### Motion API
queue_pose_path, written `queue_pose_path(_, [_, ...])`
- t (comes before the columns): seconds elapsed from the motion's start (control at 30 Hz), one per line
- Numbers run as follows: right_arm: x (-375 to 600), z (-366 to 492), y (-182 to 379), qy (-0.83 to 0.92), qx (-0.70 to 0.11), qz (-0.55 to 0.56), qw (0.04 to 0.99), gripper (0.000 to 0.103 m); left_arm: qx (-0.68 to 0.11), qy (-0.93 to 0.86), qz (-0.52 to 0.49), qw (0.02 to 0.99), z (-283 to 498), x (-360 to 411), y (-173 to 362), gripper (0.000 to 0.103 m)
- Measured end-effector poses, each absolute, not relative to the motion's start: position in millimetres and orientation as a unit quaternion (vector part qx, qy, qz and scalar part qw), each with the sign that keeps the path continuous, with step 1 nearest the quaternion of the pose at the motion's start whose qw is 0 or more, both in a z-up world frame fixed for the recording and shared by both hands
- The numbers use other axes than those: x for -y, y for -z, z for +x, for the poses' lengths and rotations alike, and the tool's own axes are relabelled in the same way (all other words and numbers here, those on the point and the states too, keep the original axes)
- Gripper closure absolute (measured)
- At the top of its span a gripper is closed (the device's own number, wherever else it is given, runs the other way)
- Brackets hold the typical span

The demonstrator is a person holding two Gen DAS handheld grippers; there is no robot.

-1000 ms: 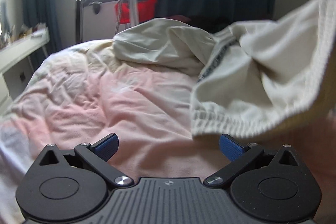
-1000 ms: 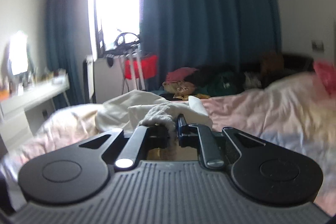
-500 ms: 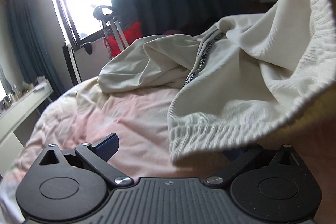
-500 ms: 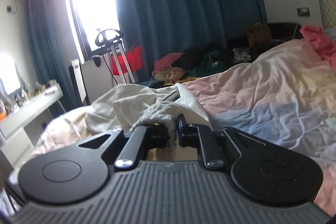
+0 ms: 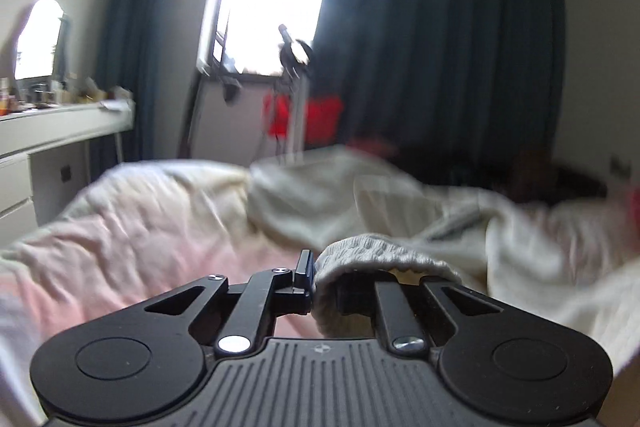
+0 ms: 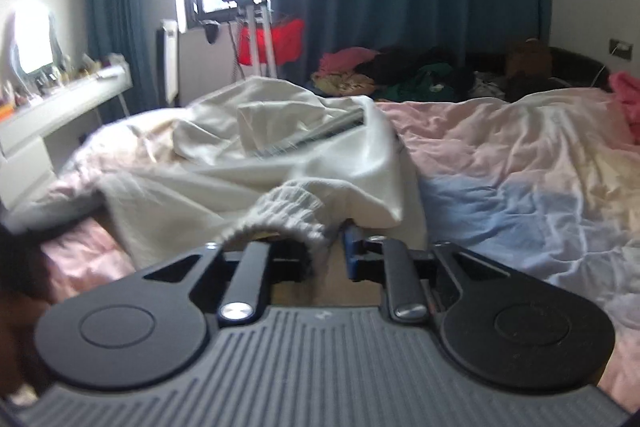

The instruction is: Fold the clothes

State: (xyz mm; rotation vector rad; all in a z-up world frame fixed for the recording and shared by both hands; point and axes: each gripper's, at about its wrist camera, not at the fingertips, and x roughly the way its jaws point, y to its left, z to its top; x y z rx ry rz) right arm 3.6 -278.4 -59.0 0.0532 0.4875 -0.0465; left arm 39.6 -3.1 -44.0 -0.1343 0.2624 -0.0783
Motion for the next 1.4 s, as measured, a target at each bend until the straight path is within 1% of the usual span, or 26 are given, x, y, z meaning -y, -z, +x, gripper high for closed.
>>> queue_pose_path(0.03, [275.1,4.5,61.9,0.030,-0.249,0.015,0.968,0.059,-0.119,0.028,-0.082,0.989,36.7,-6.6,35.9,0.092])
queue_pose_path(0.1, [269.1,6.0,70.9,0.028,-0.271,-0.012,0.962,0.054,-0.105,0.001,-0.108,0.989,33.8,-28.8,22.7,0.092])
queue_pose_path(0.13, [265.9,6.7,75.3,0.020,-0.280,-0.024,0.959,0.043,-0.103,-0.007,-0.112,0.988,33.3,-38.9,18.3,0.092])
queue_pose_path(0.2, [256.4,6.2,81.8,-0.010,-0.291,-0.046,0.956,0.026,-0.106,-0.024,-0.119,0.987,34.2,-57.2,13.2,0.092])
queue_pose_path(0.33, [219.1,-5.6,84.1,-0.073,-0.281,-0.109,0.951,0.026,-0.153,-0.054,-0.125,0.979,46.6,-82.4,25.6,0.092])
queue_pose_path(0.4, [202.2,-13.4,86.2,-0.091,-0.272,-0.148,0.947,0.026,-0.188,-0.061,-0.141,0.970,55.6,-92.7,36.0,0.091])
queue_pose_path(0.5, [189.7,-22.6,85.2,-0.097,-0.254,-0.190,0.944,0.026,-0.234,-0.065,-0.145,0.959,61.2,-97.8,46.8,0.084])
queue_pose_path(0.53, [189.8,-24.5,83.1,-0.095,-0.249,-0.196,0.944,0.026,-0.246,-0.064,-0.142,0.957,61.2,-98.5,48.5,0.080])
queue_pose_path(0.6, [192.7,-27.8,78.6,-0.090,-0.239,-0.202,0.945,0.026,-0.270,-0.063,-0.137,0.951,61.4,-99.8,52.0,0.076])
queue_pose_path(0.7, [192.1,-23.6,81.8,-0.100,-0.252,-0.210,0.939,0.025,-0.296,-0.053,-0.131,0.945,60.8,-105.8,53.0,0.075])
queue_pose_path(0.77, [193.5,-14.5,86.1,-0.112,-0.280,-0.168,0.939,0.025,-0.307,-0.039,-0.130,0.942,59.8,-112.7,50.9,0.071])
queue_pose_path(0.8, [198.7,-8.6,88.8,-0.111,-0.294,-0.131,0.940,0.024,-0.312,-0.032,-0.129,0.941,59.3,-116.1,49.8,0.070])
queue_pose_path(0.83, [203.8,-2.6,91.5,-0.110,-0.308,-0.093,0.940,0.020,-0.318,-0.026,-0.128,0.939,58.8,-119.5,48.7,0.068])
queue_pose_path(0.87, [205.6,1.6,93.8,-0.114,-0.316,-0.068,0.939,0.019,-0.323,-0.019,-0.127,0.938,58.3,-122.9,47.6,0.065])
queue_pose_path(0.9, [203.2,3.7,95.5,-0.124,-0.317,-0.058,0.939,0.019,-0.328,-0.012,-0.126,0.936,57.8,-126.4,46.5,0.063])
queue_pose_path(0.97, [198.4,8.0,99.0,-0.144,-0.317,-0.038,0.937,0.017,-0.339,0.002,-0.124,0.933,56.8,-133.2,44.3,0.056])
queue_pose_path(1.0, [196.0,10.1,100.7,-0.154,-0.318,-0.028,0.935,0.013,-0.344,0.008,-0.123,0.931,56.3,-136.6,43.2,0.055])
queue_pose_path(1.03, [193.6,12.2,102.4,-0.164,-0.318,-0.019,0.934,0.005,-0.350,0.015,-0.122,0.929,55.8,-140.1,42.2,0.052])
queue_pose_path(1.1, [188.8,16.4,105.9,-0.183,-0.318,0.001,0.930,0.000,-0.353,0.027,-0.147,0.924,55.6,-146.1,43.7,0.049])
queue_pose_path(1.2, [183.2,21.0,108.6,-0.207,-0.320,0.028,0.924,0.000,-0.354,0.043,-0.198,0.913,55.6,-154.8,48.1,0.047])
queue_pose_path(1.27, [185.4,17.5,100.8,-0.206,-0.329,0.038,0.921,0.000,-0.354,0.054,-0.232,0.904,55.6,-160.6,51.0,0.042])
queue_pose_path(1.33, [190.3,13.7,93.2,-0.205,-0.340,0.057,0.916,0.000,-0.353,0.064,-0.266,0.895,55.6,-166.4,53.9,0.042])
queue_pose_path(1.4, [209.2,5.2,86.4,-0.208,-0.346,0.122,0.907,0.000,-0.352,0.075,-0.299,0.884,55.7,-172.2,56.8,0.041])
